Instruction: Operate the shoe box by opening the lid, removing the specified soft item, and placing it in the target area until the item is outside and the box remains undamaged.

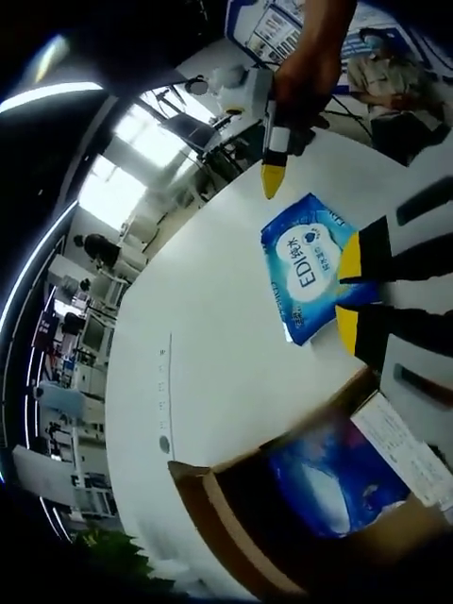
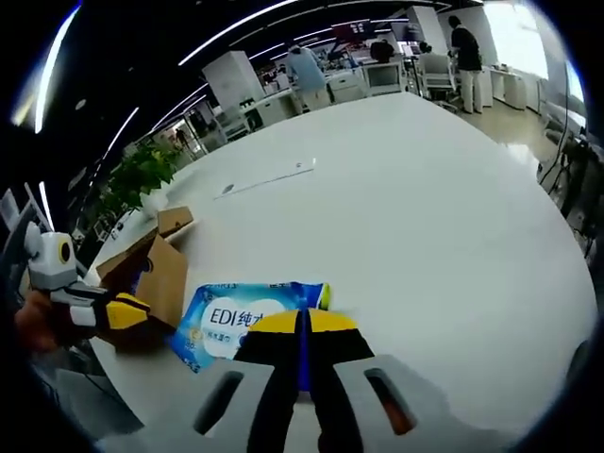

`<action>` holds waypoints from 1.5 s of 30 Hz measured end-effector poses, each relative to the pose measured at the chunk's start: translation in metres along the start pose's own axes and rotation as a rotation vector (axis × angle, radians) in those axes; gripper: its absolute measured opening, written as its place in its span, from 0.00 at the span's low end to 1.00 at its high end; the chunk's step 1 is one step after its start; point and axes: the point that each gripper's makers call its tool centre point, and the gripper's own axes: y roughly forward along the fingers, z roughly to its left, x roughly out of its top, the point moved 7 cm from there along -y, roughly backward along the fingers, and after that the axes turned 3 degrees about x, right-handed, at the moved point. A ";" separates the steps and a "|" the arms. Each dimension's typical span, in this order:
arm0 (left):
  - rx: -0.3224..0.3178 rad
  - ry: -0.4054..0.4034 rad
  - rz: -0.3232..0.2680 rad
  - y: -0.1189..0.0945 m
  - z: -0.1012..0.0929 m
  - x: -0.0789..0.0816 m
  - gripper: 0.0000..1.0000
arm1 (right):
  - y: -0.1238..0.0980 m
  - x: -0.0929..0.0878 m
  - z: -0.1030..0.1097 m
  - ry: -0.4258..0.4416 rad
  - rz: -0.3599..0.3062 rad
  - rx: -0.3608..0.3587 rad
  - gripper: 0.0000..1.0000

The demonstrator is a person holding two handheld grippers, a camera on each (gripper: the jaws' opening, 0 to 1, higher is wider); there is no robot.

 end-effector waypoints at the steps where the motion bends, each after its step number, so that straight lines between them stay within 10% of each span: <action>1: -0.002 0.001 -0.006 -0.003 0.001 0.001 0.08 | -0.001 0.000 0.001 0.002 -0.002 -0.001 0.00; 19: 0.033 0.019 -0.132 -0.065 0.054 0.008 0.12 | 0.006 0.004 0.047 -0.087 -0.013 0.111 0.13; 45: 0.187 -0.028 -0.220 -0.147 0.137 -0.021 0.19 | 0.035 0.011 0.102 -0.188 0.031 0.201 0.20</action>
